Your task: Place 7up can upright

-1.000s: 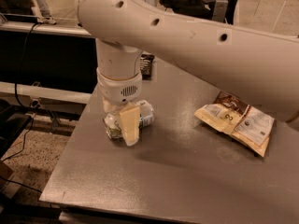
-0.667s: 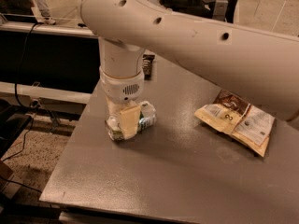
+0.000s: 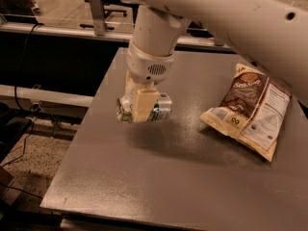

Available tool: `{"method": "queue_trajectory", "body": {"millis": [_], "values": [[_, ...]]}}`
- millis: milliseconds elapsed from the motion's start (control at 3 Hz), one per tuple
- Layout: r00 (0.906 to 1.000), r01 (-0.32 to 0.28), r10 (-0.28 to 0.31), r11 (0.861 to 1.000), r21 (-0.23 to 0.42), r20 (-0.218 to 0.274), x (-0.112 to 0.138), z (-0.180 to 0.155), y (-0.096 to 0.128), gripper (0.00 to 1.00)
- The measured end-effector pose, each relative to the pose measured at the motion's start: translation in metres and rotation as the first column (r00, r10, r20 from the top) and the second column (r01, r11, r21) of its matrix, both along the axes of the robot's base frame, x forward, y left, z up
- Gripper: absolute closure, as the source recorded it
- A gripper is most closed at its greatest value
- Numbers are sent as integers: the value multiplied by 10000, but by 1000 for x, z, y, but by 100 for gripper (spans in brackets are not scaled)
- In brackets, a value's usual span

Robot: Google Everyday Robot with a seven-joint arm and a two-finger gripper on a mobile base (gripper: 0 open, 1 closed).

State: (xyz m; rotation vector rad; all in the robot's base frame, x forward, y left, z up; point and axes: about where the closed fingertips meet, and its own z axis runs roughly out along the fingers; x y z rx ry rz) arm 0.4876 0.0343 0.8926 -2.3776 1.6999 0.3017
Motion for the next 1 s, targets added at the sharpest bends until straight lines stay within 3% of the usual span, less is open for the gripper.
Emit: {"method": "queue_trajectory", "body": {"millis": [333,667,1000], "values": [[9933,1045,-932,9767,1874,-678,5,37,-10,100],[9812,1709,-1266,9203,3519,-1454,0,64,-9,100],[9647,2389,-1410,8235,5145,-2224,-10,83,-2,100]]}}
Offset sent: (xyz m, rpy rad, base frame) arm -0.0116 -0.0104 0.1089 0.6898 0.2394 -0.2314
